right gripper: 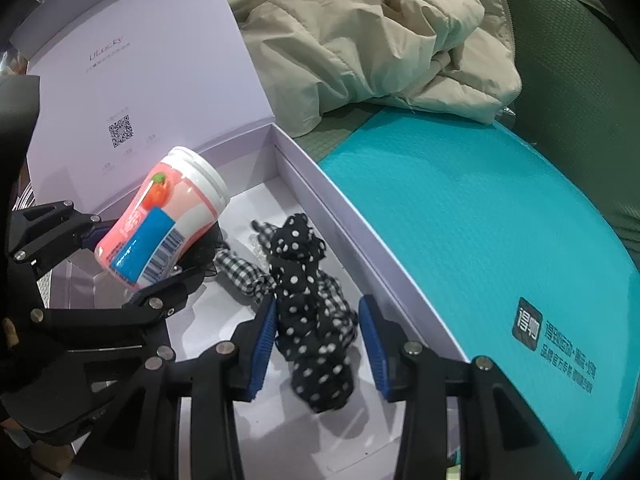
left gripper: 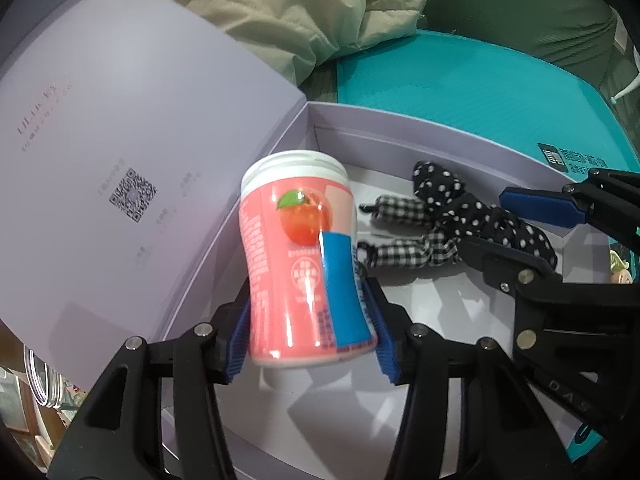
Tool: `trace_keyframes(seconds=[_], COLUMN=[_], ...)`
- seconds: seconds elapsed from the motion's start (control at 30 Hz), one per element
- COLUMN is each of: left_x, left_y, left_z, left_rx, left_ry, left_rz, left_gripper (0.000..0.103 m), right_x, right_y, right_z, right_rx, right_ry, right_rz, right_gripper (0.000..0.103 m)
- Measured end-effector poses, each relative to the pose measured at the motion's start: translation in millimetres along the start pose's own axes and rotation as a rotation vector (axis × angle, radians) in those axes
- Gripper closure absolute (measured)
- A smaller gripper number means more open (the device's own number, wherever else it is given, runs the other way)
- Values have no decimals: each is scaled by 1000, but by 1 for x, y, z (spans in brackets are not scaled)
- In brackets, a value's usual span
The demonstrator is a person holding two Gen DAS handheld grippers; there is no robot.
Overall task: Organize objects
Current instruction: 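Lower and open the right gripper releasing the scrunchie while the left gripper releases the bottle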
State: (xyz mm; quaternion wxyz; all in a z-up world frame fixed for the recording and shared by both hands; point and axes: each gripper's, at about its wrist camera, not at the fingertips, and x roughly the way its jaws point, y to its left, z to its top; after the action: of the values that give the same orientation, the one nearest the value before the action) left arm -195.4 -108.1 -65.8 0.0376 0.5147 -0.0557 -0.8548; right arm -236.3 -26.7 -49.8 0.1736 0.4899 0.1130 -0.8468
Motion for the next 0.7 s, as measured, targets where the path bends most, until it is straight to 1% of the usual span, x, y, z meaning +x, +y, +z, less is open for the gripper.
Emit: trace_keyframes(seconds=[0.1,0.33,0.43,0.47,0.7], left_x=[-5,-18,-23,-12,-21], left_y=[-3,-13,-2,-2,-6], left_z=[0,-9,-9,-1,2], left_rx=[1,5,6,5,-11], left_ry=[-7,-28,-39,-44,-76], left_rz=[4,0,-4,-7,-54], left_gripper=[48,44,43,43,40], right_x=[-5,-20,-27,-30,-51], right_y=[-1,-4,-7,-8,-13], right_z=[-3,-10,-15,-16,-25], right_rx=[-3,2,12,16,50], right_ry=[-4,-20,-28,-30,-65], right_rz=[-10,-32,-47,-49,-70], right_gripper=[61,61,61,61,61])
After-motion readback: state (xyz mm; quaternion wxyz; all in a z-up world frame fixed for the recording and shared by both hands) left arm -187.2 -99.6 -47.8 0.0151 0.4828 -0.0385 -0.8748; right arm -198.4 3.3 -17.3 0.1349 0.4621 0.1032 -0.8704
